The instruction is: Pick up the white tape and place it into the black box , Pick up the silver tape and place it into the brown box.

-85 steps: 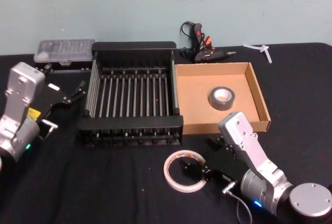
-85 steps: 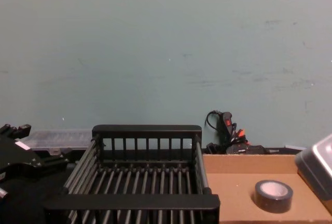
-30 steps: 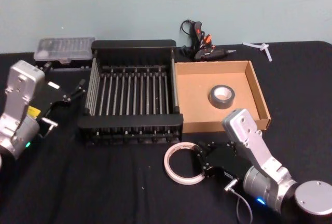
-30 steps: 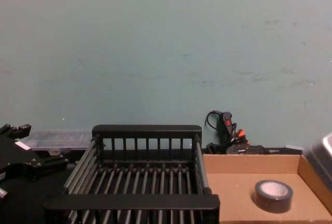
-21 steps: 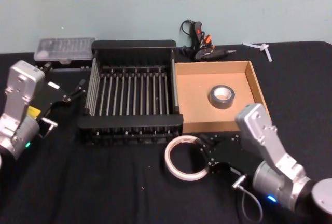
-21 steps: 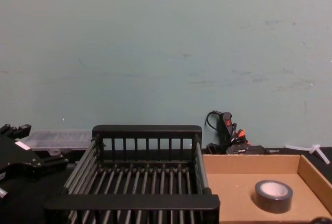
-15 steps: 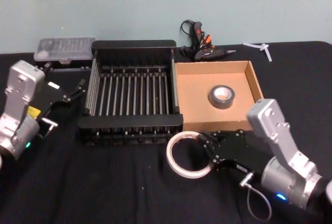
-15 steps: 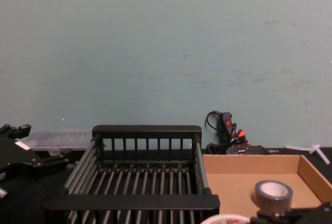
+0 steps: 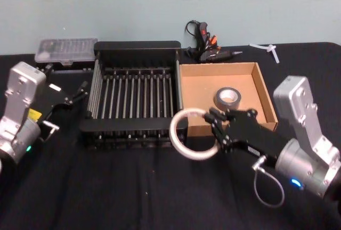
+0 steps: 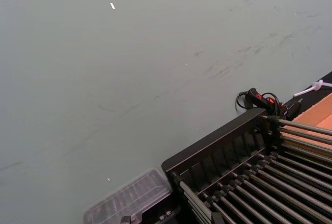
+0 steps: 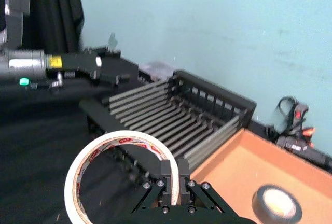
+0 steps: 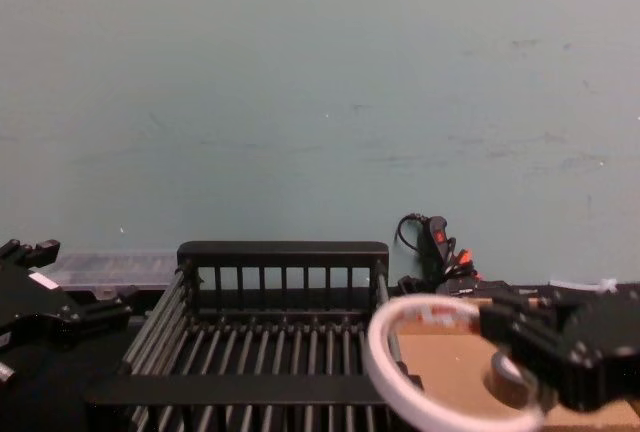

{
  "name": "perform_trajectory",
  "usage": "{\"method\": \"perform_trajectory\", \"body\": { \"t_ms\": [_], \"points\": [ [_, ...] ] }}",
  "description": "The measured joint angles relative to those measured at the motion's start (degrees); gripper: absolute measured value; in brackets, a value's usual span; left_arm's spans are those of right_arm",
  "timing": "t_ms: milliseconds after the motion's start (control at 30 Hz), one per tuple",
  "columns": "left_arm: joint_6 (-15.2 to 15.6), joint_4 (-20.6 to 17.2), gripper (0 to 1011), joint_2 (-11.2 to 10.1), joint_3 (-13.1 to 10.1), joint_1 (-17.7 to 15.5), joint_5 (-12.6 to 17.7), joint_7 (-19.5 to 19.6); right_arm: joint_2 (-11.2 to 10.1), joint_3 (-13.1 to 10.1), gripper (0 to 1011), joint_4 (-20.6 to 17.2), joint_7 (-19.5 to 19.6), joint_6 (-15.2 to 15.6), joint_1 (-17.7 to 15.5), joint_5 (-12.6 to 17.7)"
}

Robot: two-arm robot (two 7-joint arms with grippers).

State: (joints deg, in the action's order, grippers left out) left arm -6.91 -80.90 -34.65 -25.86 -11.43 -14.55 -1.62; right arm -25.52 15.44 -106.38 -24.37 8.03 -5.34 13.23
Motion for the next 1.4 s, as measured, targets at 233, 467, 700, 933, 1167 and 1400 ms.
{"method": "perform_trajectory", "body": {
  "t_ms": [233,467,700,933,1167,1400],
  "points": [
    [0.00,0.00,1001,0.00,0.00,0.00,0.00,0.00,1.52,1.40,90,0.86,1.27,0.00,3.77,0.83],
    [0.00,0.00,1001,0.00,0.00,0.00,0.00,0.00,4.36,3.88,90,4.12,4.05,1.25,9.19,0.47],
    [0.00,0.00,1002,0.00,0.00,0.00,0.00,0.00,7.66,6.00,90,8.12,6.76,2.21,13.98,-1.61],
    [0.00,0.00,1001,0.00,0.00,0.00,0.00,0.00,11.46,7.98,90,13.09,9.20,3.18,18.43,-4.84],
    [0.00,0.00,1001,0.00,0.00,0.00,0.00,0.00,15.79,8.95,90,19.18,11.26,3.51,22.63,-7.65],
    [0.00,0.00,1001,0.00,0.00,0.00,0.00,0.00,19.25,9.61,90,24.96,12.34,3.42,26.04,-9.71]
  ]
}}
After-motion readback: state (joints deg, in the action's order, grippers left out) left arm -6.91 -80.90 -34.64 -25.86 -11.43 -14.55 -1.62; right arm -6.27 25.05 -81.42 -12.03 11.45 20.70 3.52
